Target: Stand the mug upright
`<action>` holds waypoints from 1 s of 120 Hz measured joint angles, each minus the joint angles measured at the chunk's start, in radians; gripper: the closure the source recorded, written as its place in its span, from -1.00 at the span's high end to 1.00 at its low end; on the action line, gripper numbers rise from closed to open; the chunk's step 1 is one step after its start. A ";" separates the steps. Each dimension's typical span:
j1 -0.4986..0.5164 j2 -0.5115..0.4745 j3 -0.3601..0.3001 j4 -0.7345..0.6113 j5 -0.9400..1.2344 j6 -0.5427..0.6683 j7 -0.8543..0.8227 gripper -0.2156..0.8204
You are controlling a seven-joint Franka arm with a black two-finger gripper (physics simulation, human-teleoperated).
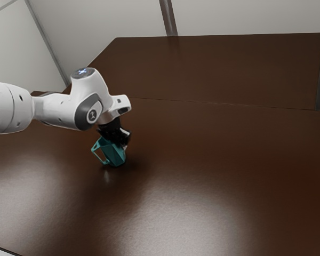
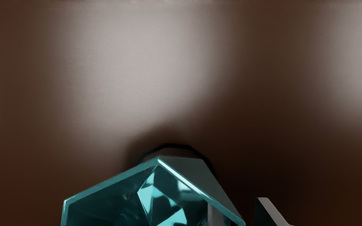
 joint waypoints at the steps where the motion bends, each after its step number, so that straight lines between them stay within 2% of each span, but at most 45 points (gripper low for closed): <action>1: 0.000 -0.001 0.000 0.000 0.000 0.000 0.000 -0.42; 10: -0.001 -0.013 -0.002 0.001 -0.002 -0.005 0.002 -0.12; 19: 0.001 -0.032 -0.003 0.003 -0.002 -0.017 0.004 0.09; 41: 0.002 -0.081 -0.003 0.007 -0.003 -0.045 0.010 0.37; 69: 0.000 -0.144 -0.003 0.046 -0.010 -0.091 0.016 0.51; 120: -0.008 -0.138 -0.004 0.366 0.010 -0.384 0.022 0.57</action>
